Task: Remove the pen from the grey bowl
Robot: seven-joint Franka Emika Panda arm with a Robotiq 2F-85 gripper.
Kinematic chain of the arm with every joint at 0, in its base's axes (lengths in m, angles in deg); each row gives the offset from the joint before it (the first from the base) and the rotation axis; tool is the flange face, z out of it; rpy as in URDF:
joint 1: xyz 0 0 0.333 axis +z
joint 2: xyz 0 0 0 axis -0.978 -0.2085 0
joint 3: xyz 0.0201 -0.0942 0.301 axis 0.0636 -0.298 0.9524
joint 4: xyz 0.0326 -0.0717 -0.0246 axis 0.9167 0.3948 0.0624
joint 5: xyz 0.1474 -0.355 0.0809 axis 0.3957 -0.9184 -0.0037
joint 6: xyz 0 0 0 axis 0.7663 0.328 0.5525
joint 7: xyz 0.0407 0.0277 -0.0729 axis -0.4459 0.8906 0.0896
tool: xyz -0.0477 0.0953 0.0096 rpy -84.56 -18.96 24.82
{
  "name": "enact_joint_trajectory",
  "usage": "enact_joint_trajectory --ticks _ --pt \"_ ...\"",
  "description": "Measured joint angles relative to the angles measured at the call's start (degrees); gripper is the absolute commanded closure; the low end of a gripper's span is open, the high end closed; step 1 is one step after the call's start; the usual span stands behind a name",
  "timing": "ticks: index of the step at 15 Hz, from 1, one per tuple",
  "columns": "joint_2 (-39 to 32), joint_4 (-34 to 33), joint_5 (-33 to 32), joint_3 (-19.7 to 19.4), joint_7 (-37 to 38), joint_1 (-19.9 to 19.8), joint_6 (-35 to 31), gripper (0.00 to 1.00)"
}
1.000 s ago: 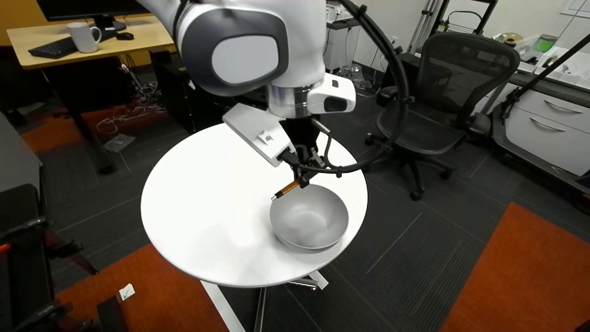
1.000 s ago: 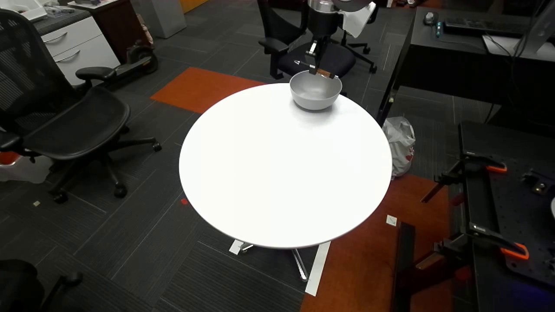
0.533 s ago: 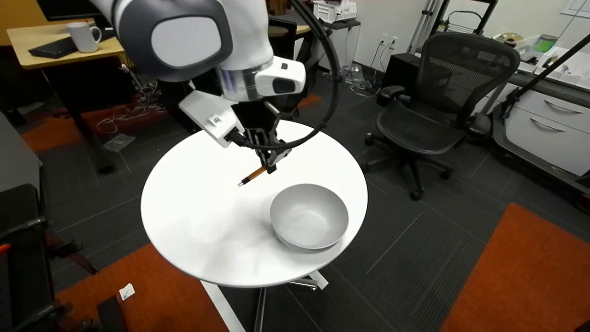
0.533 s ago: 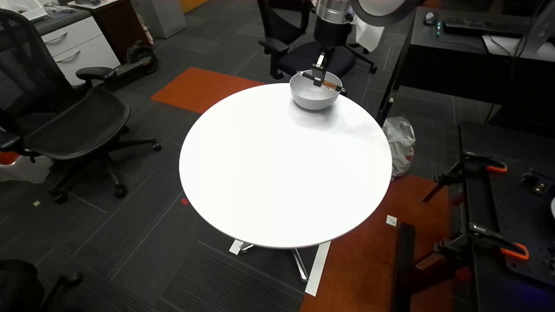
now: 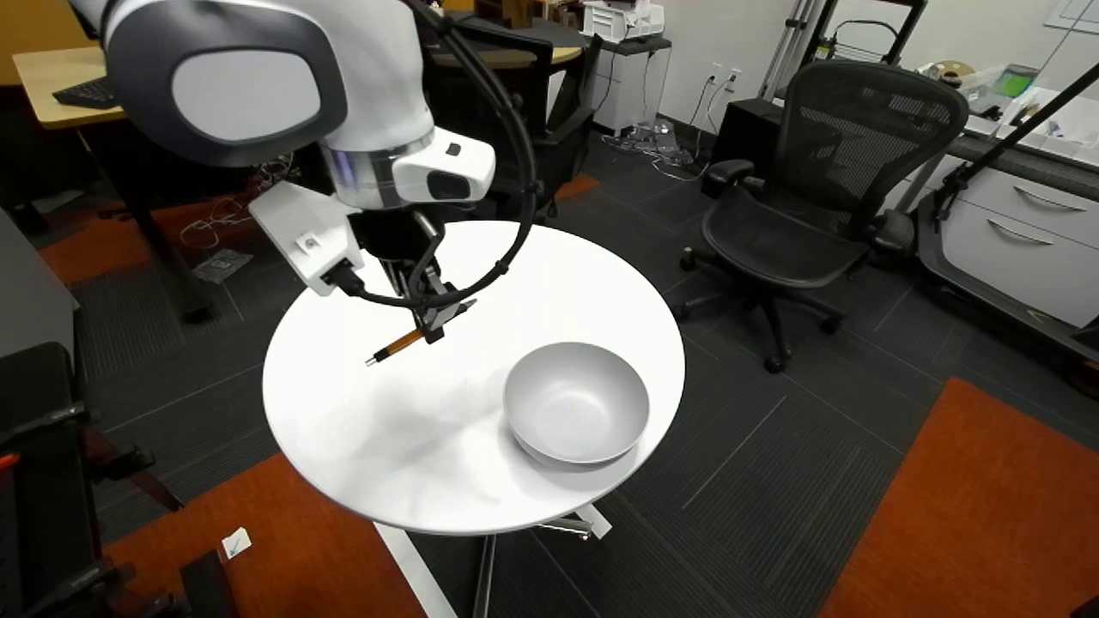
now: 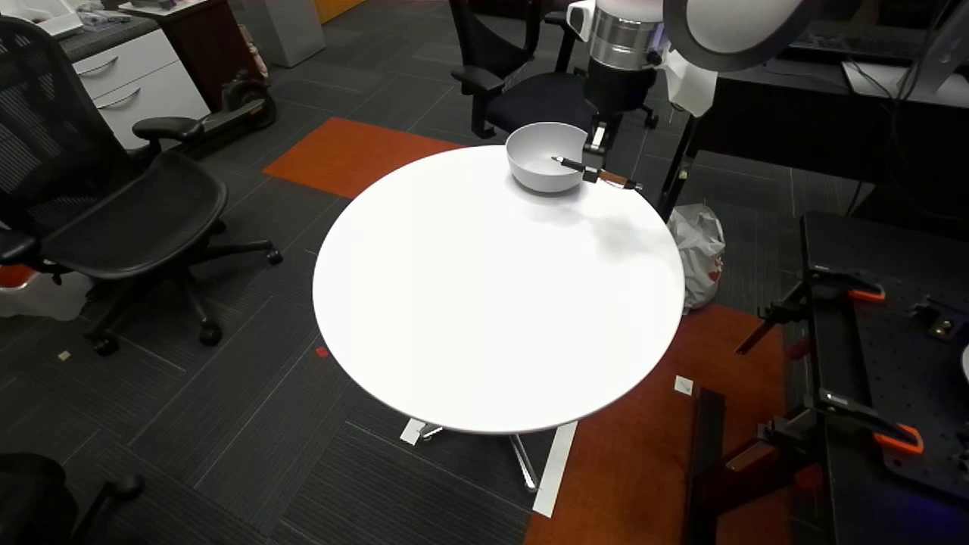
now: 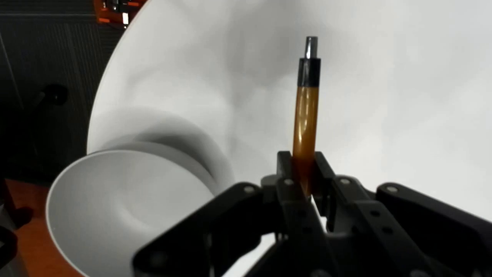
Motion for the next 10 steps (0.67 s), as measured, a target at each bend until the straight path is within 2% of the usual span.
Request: enact_joint_trajectory --ticks 5,10 --pt "-0.96 2.87 0.16 1.15 2.19 1.59 -1.86 0.96" --pt "-5.64 2.65 0.07 1.18 6.77 3.42 -5.47 0.96"
